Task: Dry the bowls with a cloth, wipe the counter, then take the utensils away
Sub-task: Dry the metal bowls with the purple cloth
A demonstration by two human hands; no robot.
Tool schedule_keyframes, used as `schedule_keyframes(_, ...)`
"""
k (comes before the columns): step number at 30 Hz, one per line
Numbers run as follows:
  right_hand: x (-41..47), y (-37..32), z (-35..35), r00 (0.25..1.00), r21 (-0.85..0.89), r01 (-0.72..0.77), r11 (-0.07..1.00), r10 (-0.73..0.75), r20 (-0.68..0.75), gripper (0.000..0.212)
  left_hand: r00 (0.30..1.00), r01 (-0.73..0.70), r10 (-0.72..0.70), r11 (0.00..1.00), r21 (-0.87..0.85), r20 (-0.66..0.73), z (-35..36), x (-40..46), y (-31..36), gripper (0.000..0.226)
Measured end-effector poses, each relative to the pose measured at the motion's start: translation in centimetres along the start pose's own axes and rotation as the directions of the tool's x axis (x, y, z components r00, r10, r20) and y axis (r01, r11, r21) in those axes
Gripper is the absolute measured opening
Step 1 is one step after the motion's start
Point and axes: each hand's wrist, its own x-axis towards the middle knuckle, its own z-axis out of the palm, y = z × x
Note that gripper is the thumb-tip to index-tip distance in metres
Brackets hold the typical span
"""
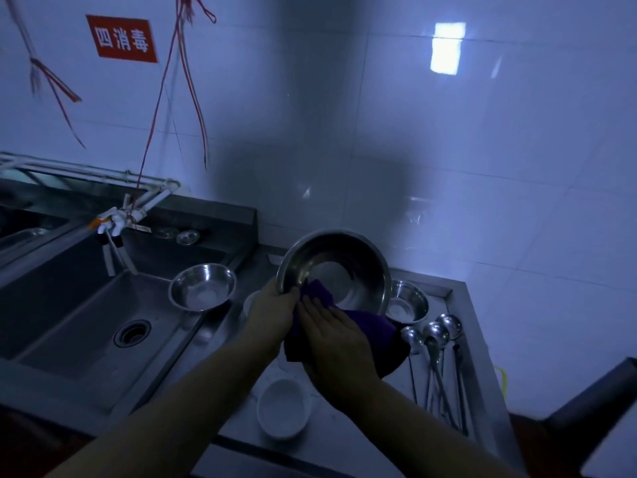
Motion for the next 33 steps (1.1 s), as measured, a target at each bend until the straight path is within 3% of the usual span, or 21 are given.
schedule_keyframes(5, -1.7, 4.7, -1.5, 0.937, -0.147, 0.348, 0.926, -0.344, 0.053, 0.047, 0.982, -0.165, 0.134, 0.951, 0.261, 0.133, -1.3, -1.0, 1.8, 0.011)
schedule_keyframes(8, -1.5, 7.9, -3.5, 0.842, -0.222, 0.537, 0.814, -0.534, 0.077, 0.031, 0.965, -0.208, 0.112, 0.879, 0.429, 0.238, -2.2, -0.9, 3.6, 0.015)
schedule_keyframes(10, -0.7, 9.1, -4.6, 0.799, -0.254, 0.587, 0.769, -0.601, 0.026, 0.029, 0.962, -0.209, 0.104, 0.876, 0.436, 0.251, -2.4, -0.7, 4.8, 0.014)
schedule_keyframes(14, 0.7, 8.2, -5.0, 0.828, -0.298, 0.477, 0.827, -0.537, -0.162, 0.018, 0.97, -0.24, 0.219, 0.933, 0.267, 0.105, -1.3, -1.3, 4.9, 0.009)
schedule_keyframes(19, 0.4, 5.1, -2.5, 0.891, -0.253, 0.284, 0.925, -0.352, -0.286, 0.021, 0.991, -0.131, 0.131, 0.991, 0.016, 0.041, 1.5, -3.1, 1.5, 0.021)
schedule_keyframes(22, -0.9, 5.2, -2.0, 0.883, -0.258, 0.348, 0.901, -0.407, -0.234, 0.023, 0.989, -0.139, 0.135, 0.986, 0.087, 0.057, 0.5, -2.8, 1.2, 0.026)
schedule_keyframes(24, -1.6, 5.9, -2.4, 0.854, -0.281, 0.429, 0.858, -0.487, -0.182, 0.025, 0.977, -0.194, 0.169, 0.956, 0.221, 0.127, -0.5, -2.5, 1.9, 0.022)
schedule_keyframes(28, -1.1, 7.8, -4.6, 0.766, -0.299, 0.595, 0.746, -0.639, -0.07, 0.023, 0.933, -0.309, 0.149, 0.797, 0.519, 0.327, -2.4, -1.1, 5.3, 0.019)
schedule_keyframes(30, -0.5, 8.5, -5.6, 0.76, -0.307, 0.596, 0.742, -0.645, -0.084, 0.022, 0.942, -0.298, 0.157, 0.8, 0.521, 0.298, -2.7, -0.6, 6.3, 0.016)
schedule_keyframes(33, 0.2, 8.0, -5.8, 0.816, -0.341, 0.469, 0.814, -0.548, -0.184, 0.017, 0.956, -0.292, 0.264, 0.891, 0.347, 0.127, -1.2, -1.6, 5.2, 0.011)
